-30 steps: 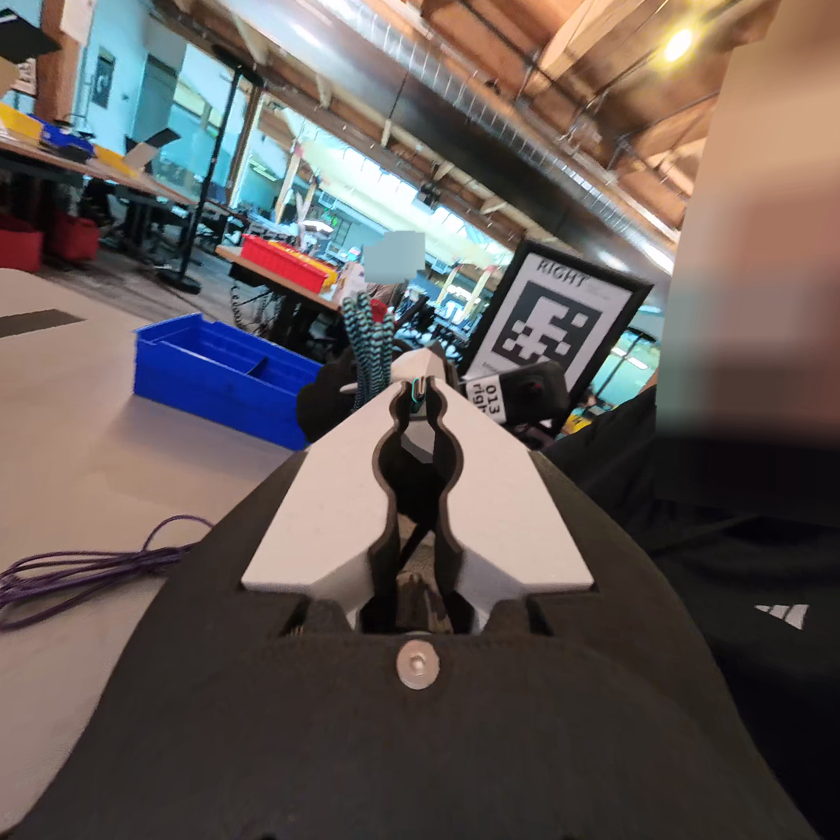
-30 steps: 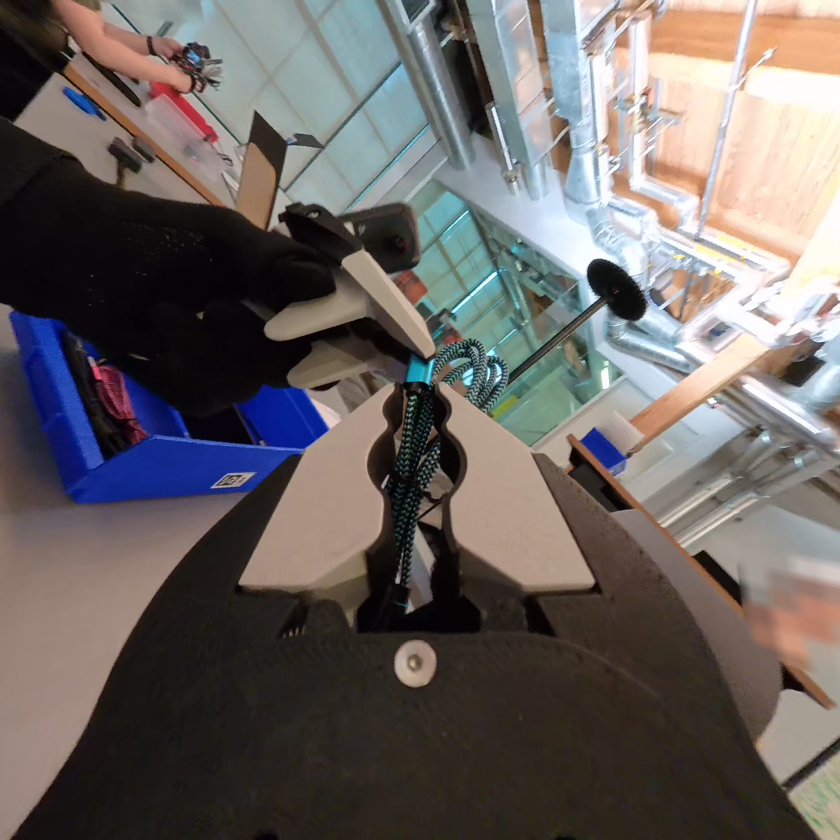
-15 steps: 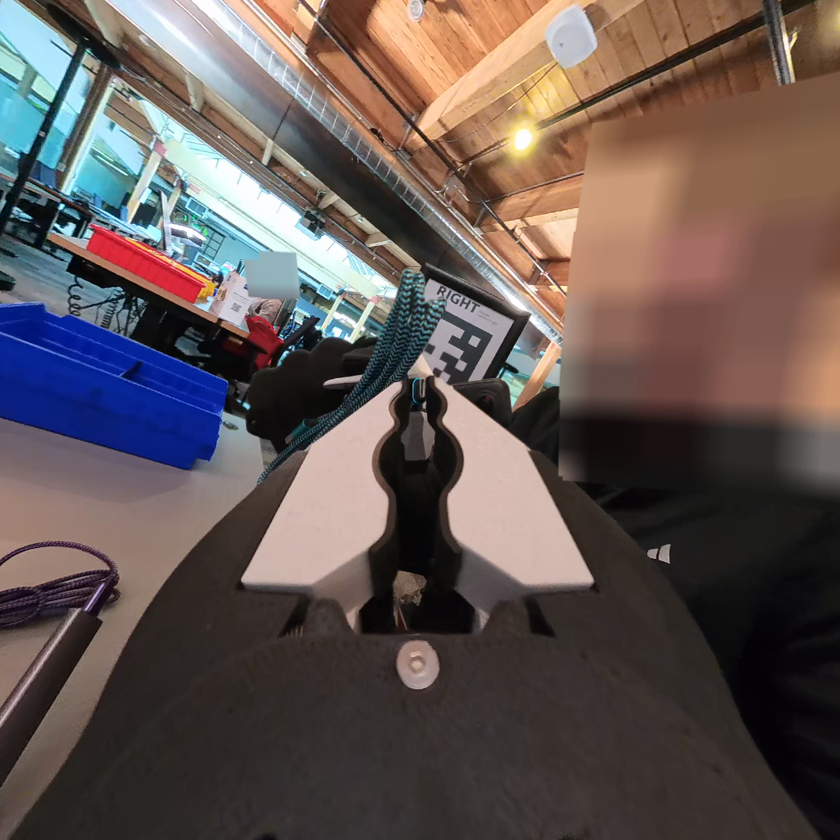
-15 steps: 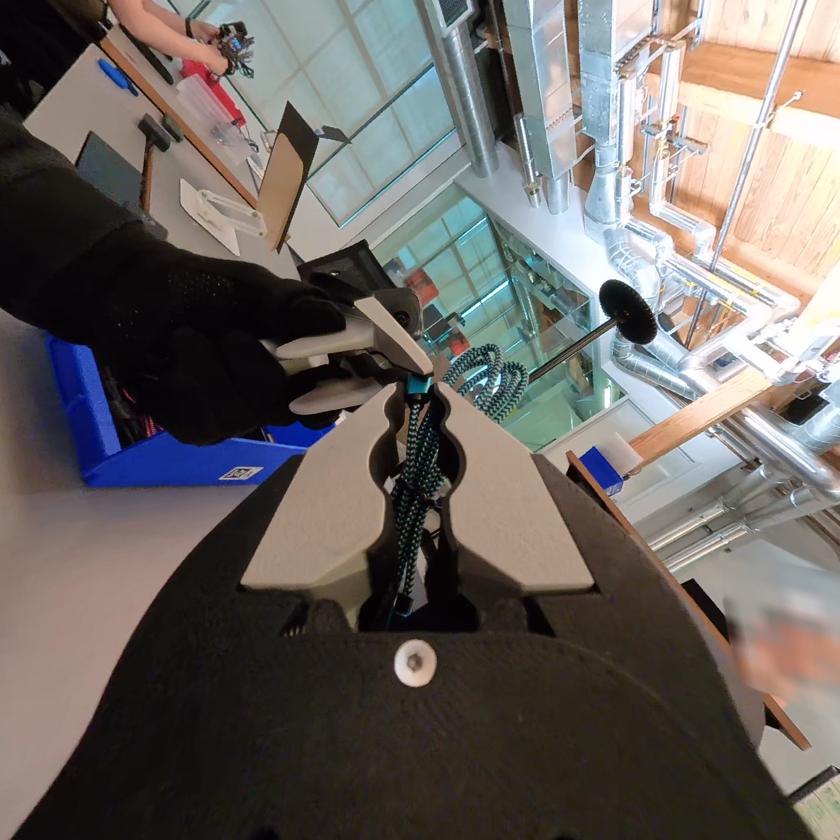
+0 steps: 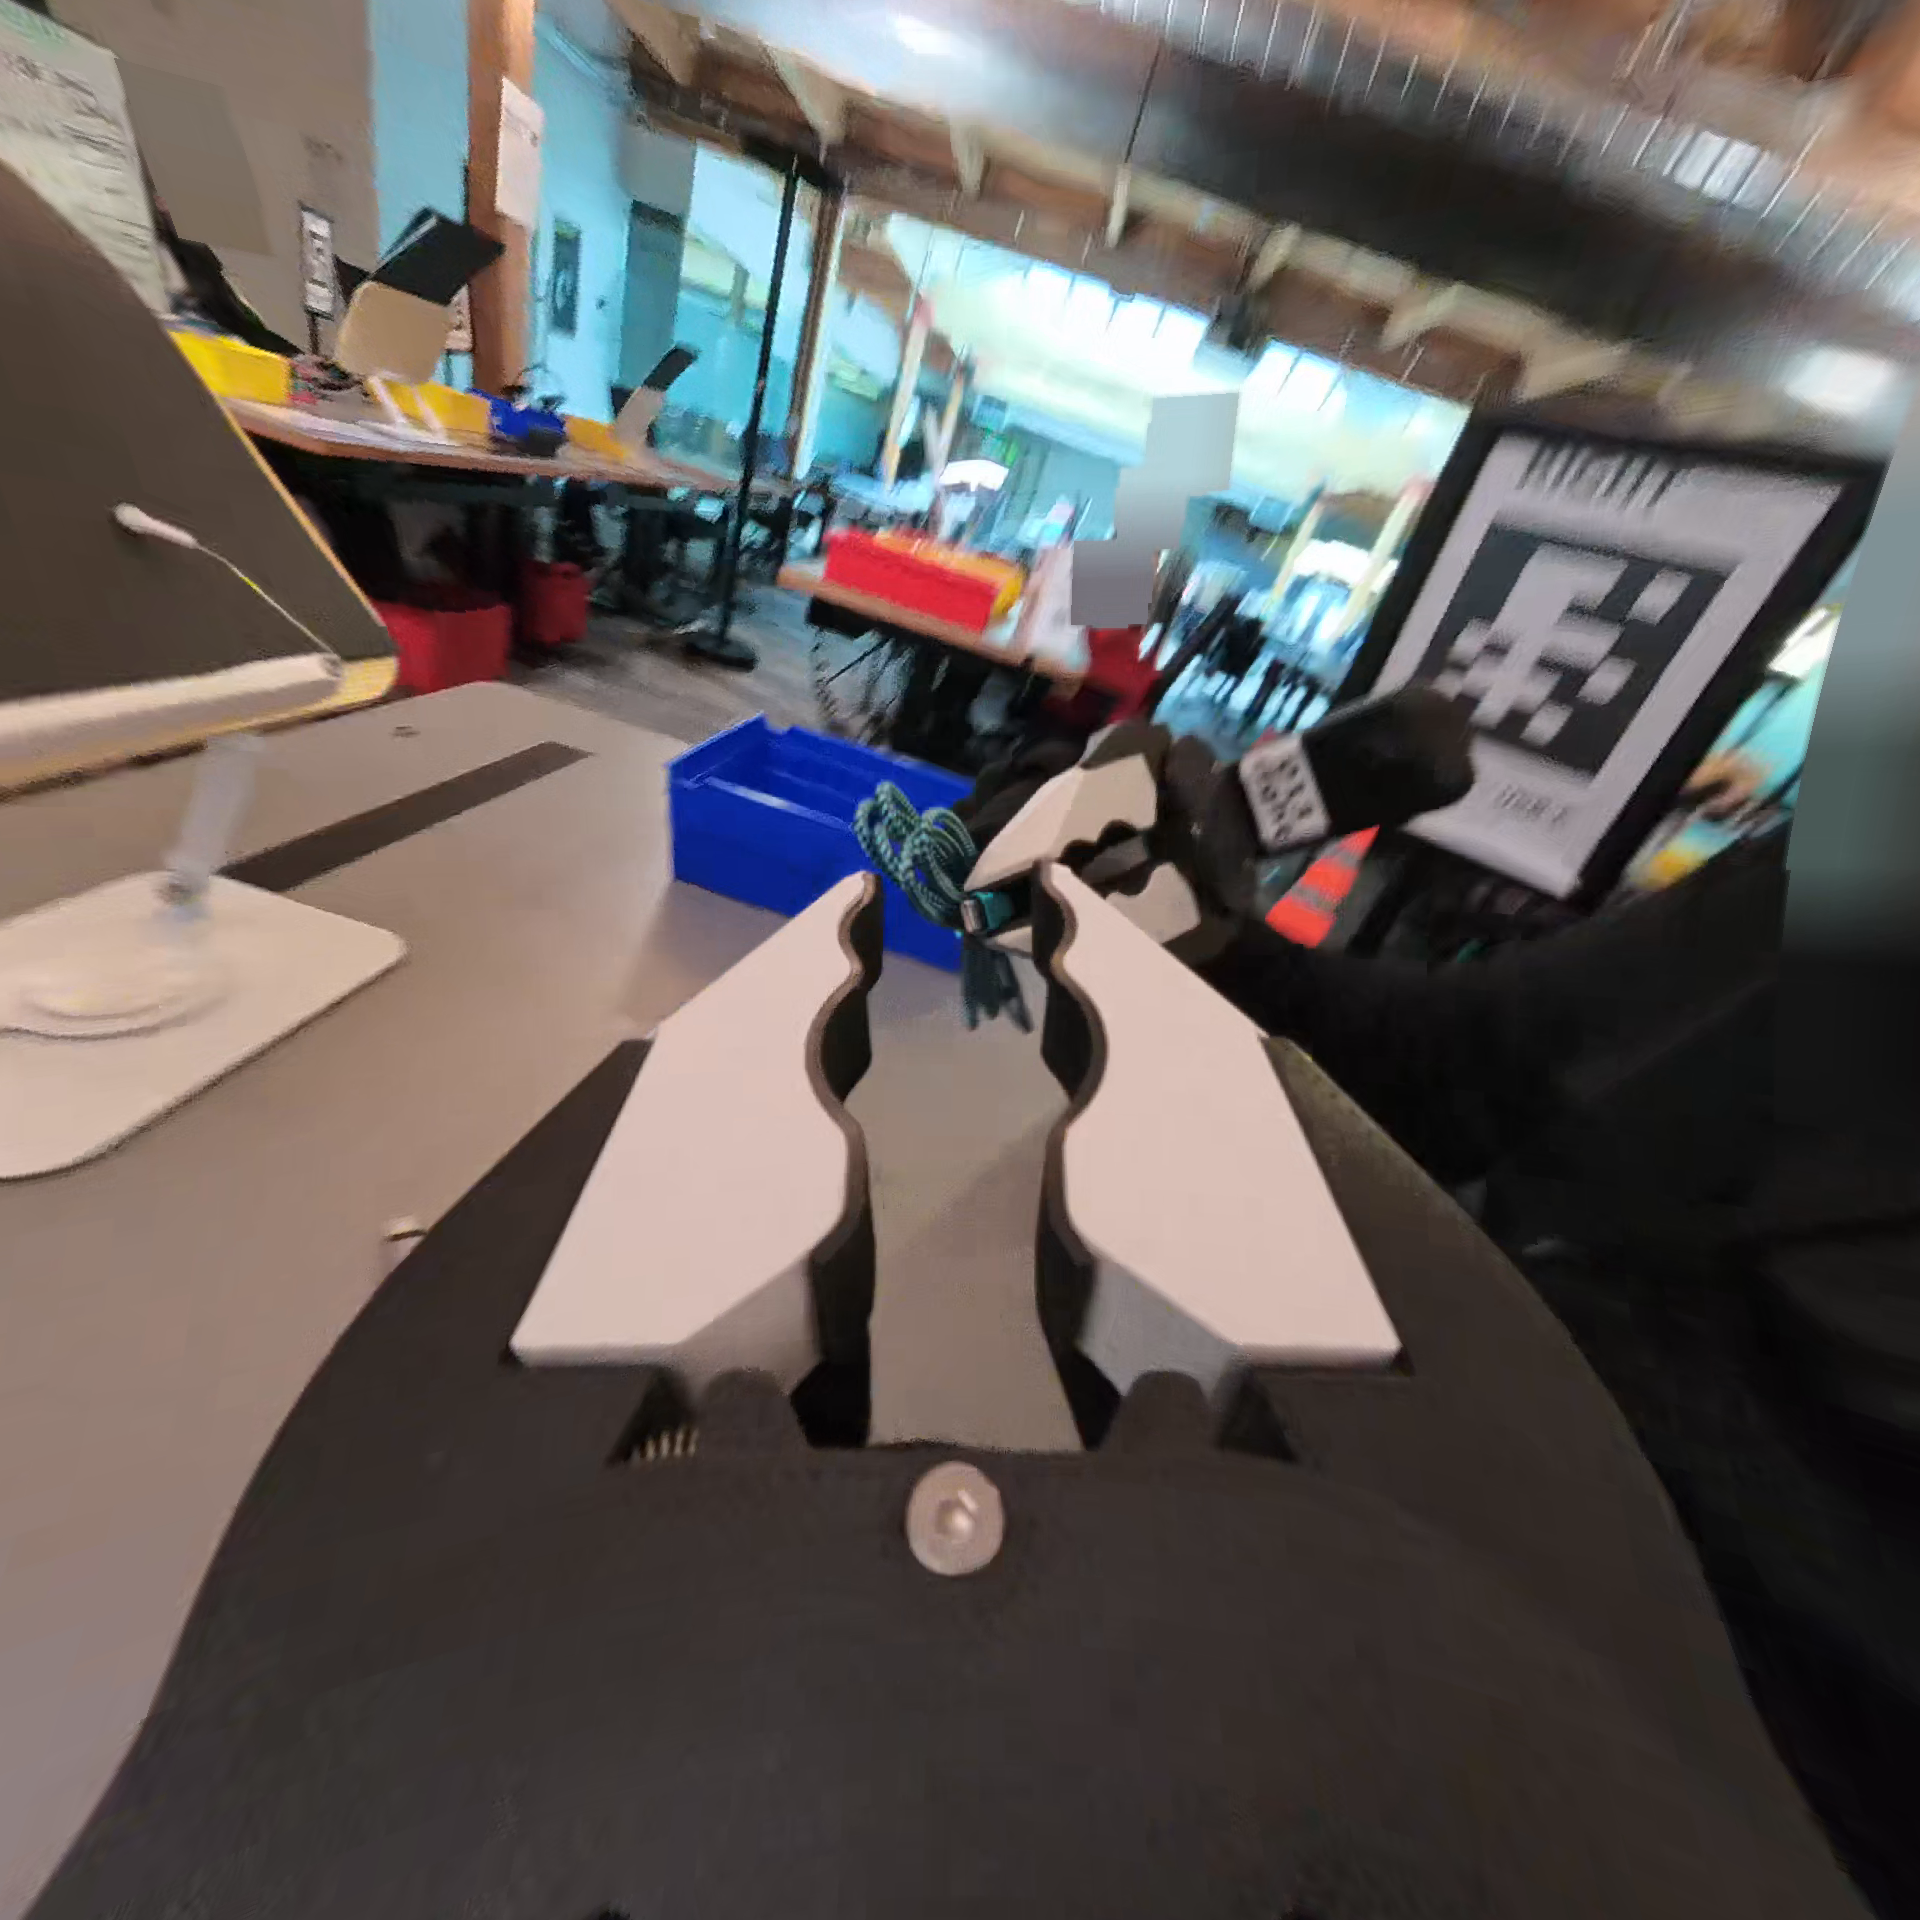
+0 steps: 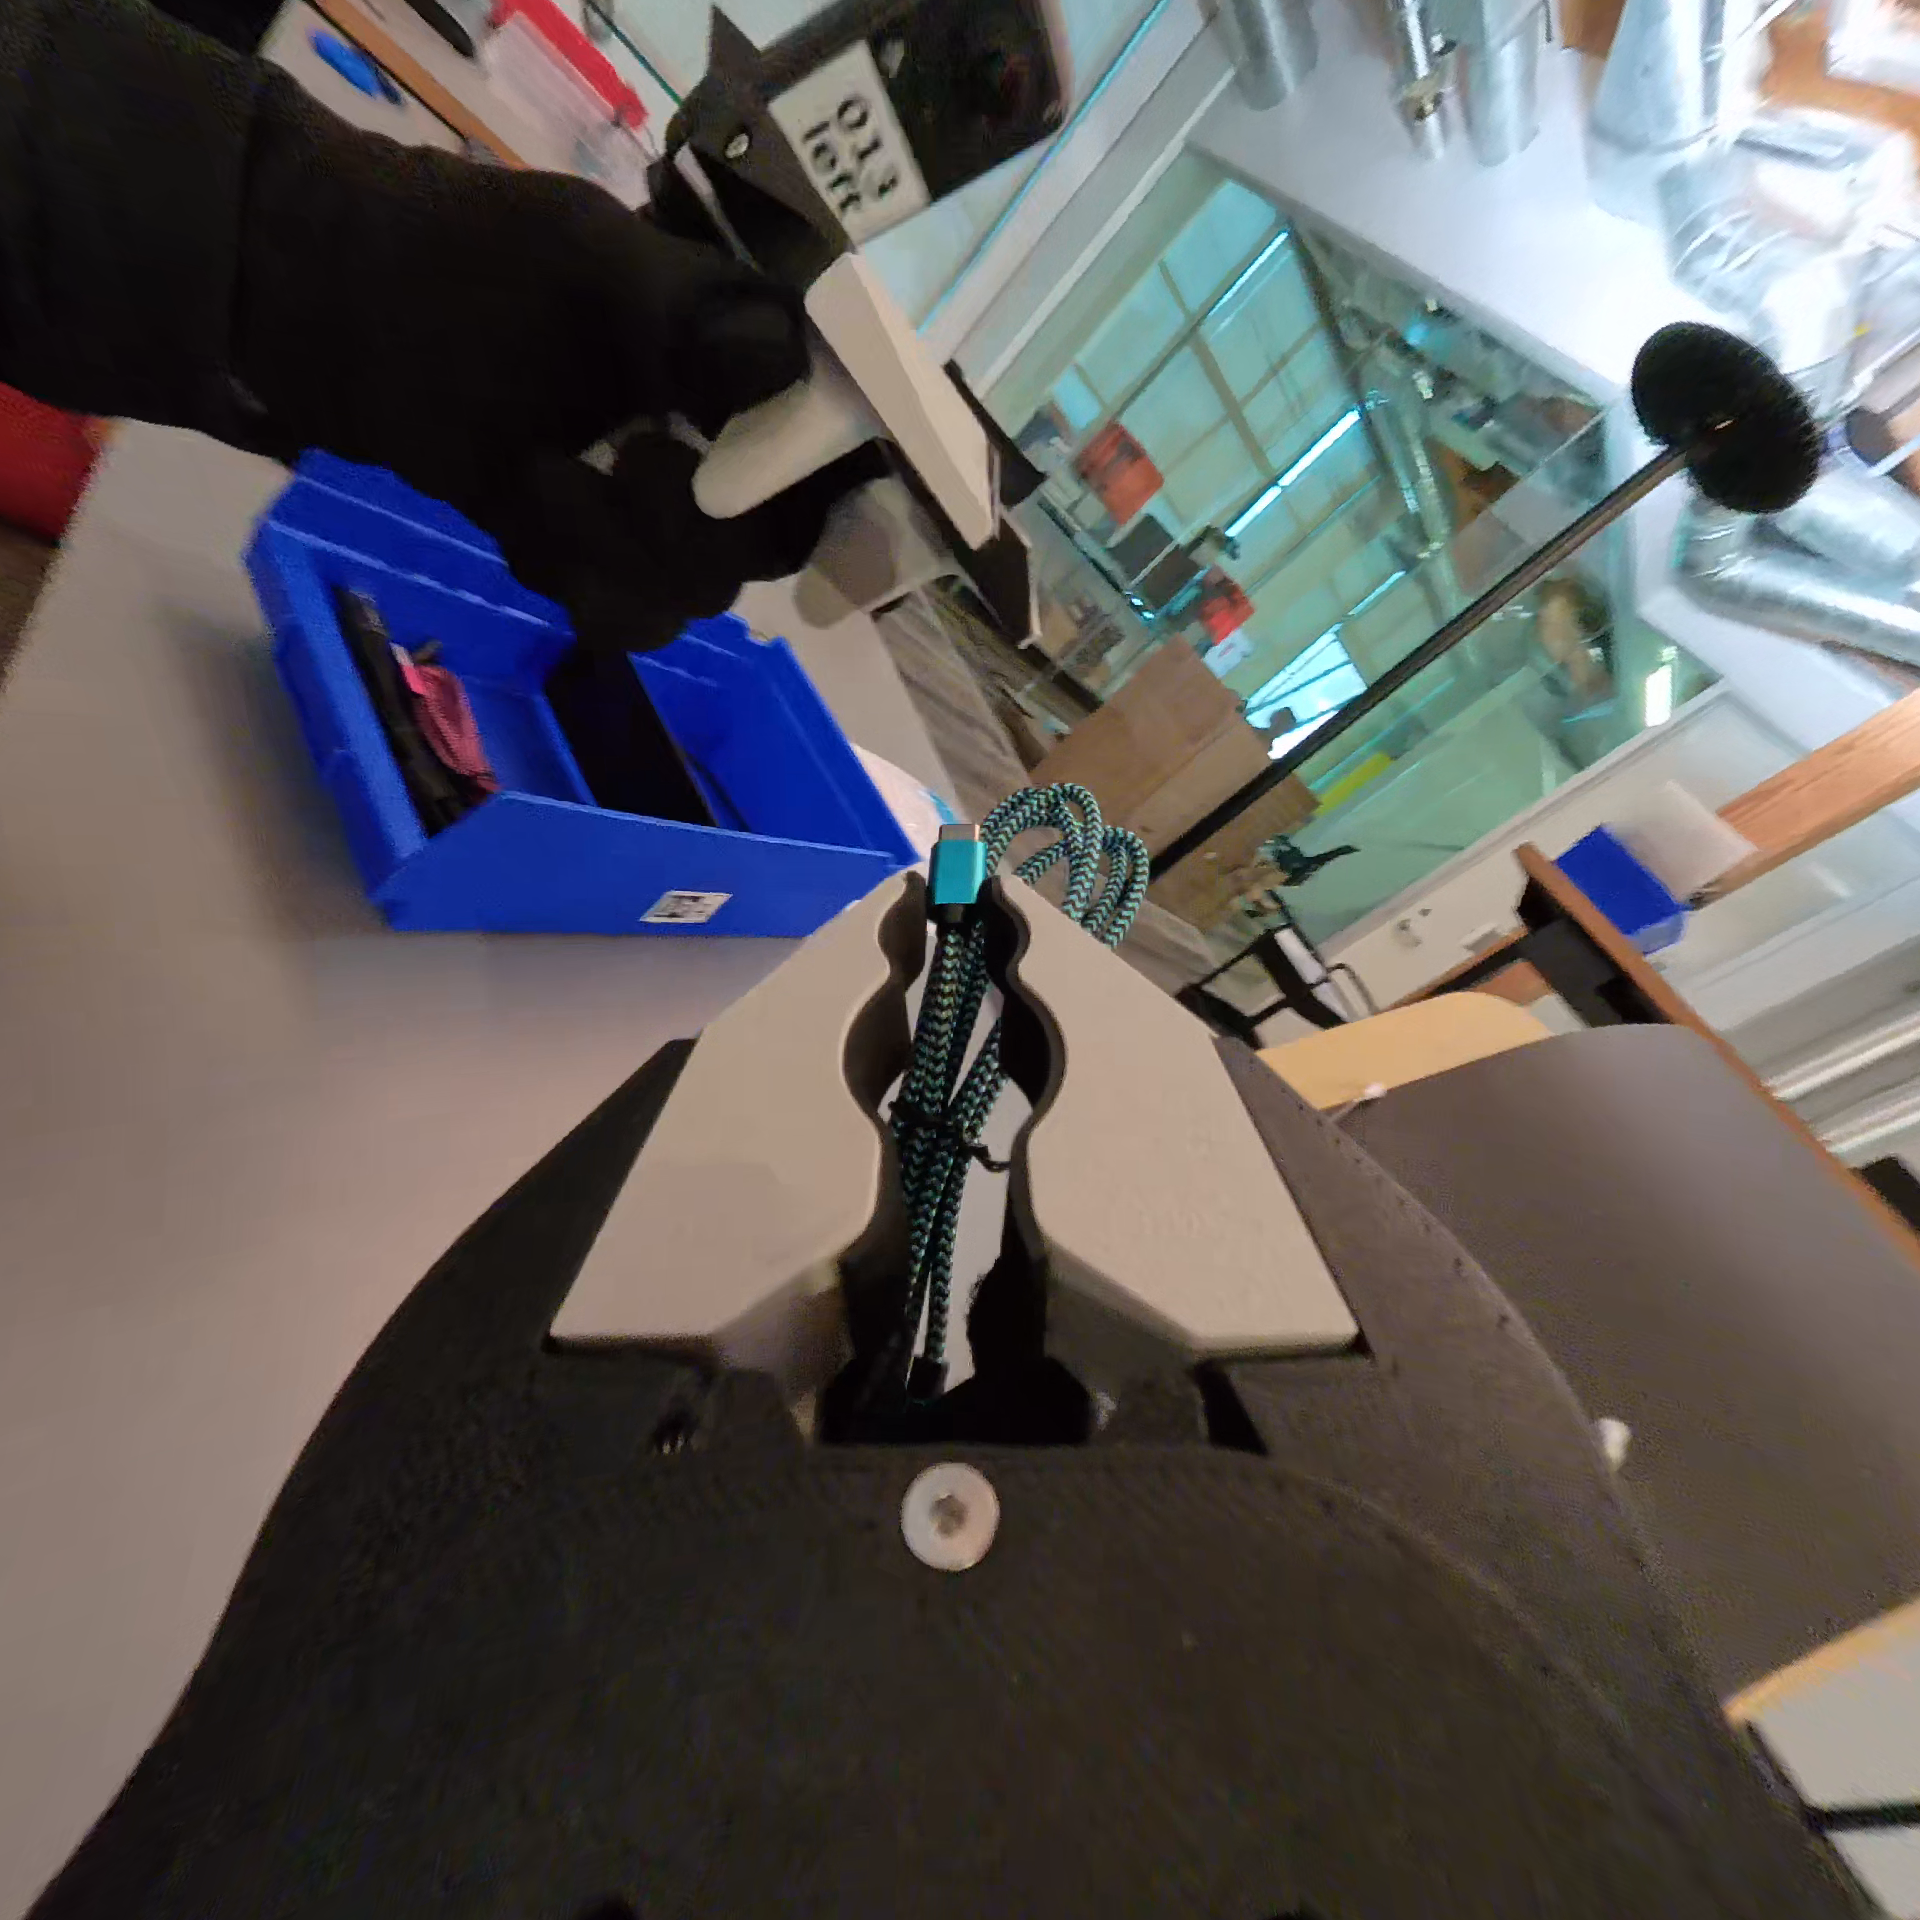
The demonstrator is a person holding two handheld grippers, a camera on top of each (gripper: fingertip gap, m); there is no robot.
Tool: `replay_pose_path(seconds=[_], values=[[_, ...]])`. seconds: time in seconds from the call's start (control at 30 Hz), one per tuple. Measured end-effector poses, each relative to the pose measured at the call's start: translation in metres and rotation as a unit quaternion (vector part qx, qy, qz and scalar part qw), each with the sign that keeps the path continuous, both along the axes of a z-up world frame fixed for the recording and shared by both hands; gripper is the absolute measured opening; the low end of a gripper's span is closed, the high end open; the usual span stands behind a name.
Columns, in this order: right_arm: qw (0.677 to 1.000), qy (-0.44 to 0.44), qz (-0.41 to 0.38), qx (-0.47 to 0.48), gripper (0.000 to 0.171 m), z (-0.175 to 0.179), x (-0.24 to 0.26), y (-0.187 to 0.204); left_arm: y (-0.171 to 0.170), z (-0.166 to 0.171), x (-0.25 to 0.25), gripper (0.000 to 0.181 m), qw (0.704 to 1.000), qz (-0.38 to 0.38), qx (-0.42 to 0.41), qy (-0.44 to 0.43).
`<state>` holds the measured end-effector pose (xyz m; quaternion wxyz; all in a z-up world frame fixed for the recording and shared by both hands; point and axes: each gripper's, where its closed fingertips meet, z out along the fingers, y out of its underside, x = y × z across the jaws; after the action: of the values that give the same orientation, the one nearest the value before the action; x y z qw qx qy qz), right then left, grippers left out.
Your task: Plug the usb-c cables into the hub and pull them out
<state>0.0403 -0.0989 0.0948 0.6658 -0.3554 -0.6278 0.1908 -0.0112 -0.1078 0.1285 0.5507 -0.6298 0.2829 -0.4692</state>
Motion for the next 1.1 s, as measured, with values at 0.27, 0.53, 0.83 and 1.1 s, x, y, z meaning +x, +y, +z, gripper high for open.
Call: replay_pose_path(seconds=[0.27,0.53,0.83,1.1], values=[[0.994,0.011,0.076,-0.078,0.007,-0.009,0.034,-0.042,0.001,-0.029,0.067,0.025,0.993,-0.003,0.013,0.12],[0.995,-0.009,0.056,-0.088,0.006,-0.035,0.063,-0.042,0.001,-0.068,0.11,0.012,0.988,-0.021,-0.018,0.155],[0.991,-0.002,0.052,-0.125,0.005,-0.059,0.084,-0.042,-0.001,-0.096,0.145,0.011,0.973,-0.003,0.001,0.231],[0.975,0.044,0.011,-0.219,0.006,-0.085,0.101,-0.022,0.004,-0.154,0.159,0.0,0.979,0.052,-0.078,0.182]])
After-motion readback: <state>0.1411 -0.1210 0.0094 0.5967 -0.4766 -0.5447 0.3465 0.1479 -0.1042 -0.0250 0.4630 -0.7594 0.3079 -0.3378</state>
